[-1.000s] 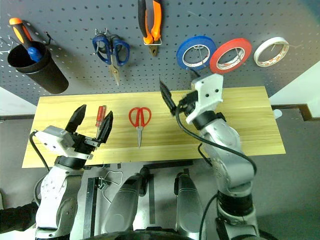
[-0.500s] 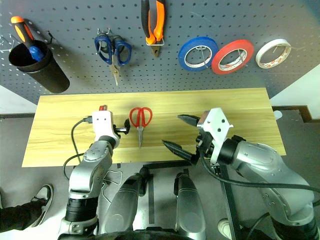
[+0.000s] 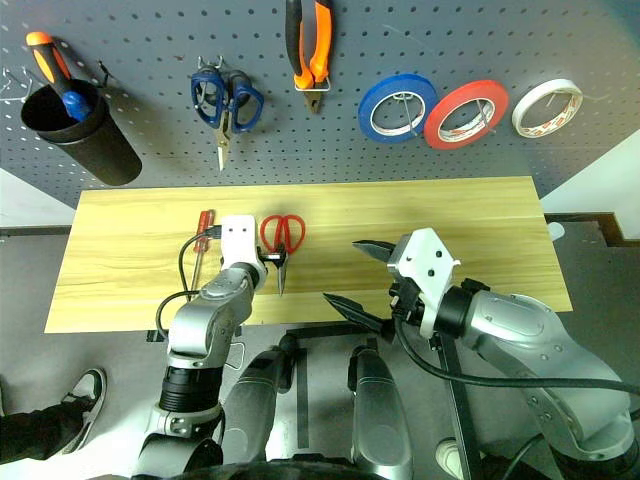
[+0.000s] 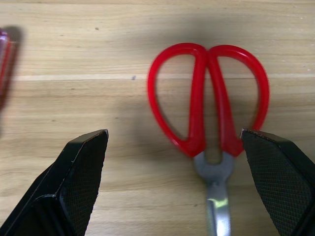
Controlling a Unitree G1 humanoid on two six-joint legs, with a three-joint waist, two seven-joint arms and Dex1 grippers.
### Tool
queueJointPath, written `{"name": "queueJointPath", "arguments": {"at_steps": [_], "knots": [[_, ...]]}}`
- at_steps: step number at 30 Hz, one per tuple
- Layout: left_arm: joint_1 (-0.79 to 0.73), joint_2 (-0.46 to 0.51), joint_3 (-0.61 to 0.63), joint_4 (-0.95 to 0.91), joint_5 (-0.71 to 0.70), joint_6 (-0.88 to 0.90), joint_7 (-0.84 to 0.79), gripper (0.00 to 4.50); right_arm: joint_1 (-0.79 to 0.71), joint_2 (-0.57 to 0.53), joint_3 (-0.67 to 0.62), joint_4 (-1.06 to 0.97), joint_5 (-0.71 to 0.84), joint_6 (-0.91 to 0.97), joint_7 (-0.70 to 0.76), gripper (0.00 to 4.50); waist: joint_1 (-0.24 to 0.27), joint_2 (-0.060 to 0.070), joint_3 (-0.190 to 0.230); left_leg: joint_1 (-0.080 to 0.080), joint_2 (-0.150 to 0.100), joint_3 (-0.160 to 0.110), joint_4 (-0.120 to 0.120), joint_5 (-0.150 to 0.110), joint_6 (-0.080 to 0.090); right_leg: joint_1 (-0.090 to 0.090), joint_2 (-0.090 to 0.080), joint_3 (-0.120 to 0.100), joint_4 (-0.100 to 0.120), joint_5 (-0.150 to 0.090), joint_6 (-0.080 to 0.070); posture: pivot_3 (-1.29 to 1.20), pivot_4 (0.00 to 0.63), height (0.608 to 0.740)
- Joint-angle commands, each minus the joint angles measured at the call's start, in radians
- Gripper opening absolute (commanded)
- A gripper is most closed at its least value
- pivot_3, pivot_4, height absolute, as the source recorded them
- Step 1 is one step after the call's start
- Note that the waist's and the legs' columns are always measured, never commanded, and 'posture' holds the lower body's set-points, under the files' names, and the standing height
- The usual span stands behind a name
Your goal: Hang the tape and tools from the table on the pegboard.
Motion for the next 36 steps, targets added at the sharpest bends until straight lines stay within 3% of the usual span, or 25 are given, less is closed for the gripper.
{"name": "queueJointPath", "arguments": {"at_steps": [1,14,36], "knots": [[-0.002,-0.019,-0.013,0.026,0.003,0.022,-0.004,4.50,0.014,-0.012,-0.016,-0.062,0.016,-0.020,-0.001,4.48,0.000,0.000,0.000,0.000,0.000,0.000,0.000,0.000,0.000,0.000,0.000,0.000,0.000,0.000,0.000,0.00,0.372,0.703],[-0.052,-0.016,0.013,0.125,-0.007,0.041,-0.024,4.50,0.025,-0.010,-0.018,-0.076,0.016,-0.017,-0.024,4.48,-0.001,0.000,0.000,0.000,0.000,0.000,0.003,0.000,0.000,0.001,0.000,0.000,0.001,0.000,0.000,0.00,0.379,0.703],[-0.133,-0.012,0.015,0.221,0.035,0.233,-0.002,4.50,-0.010,-0.002,0.004,-0.071,0.004,-0.025,-0.058,4.48,0.000,0.000,0.000,0.002,0.000,-0.001,0.012,-0.002,0.003,0.006,-0.001,0.000,0.001,0.002,0.003,0.01,0.371,0.703]]}}
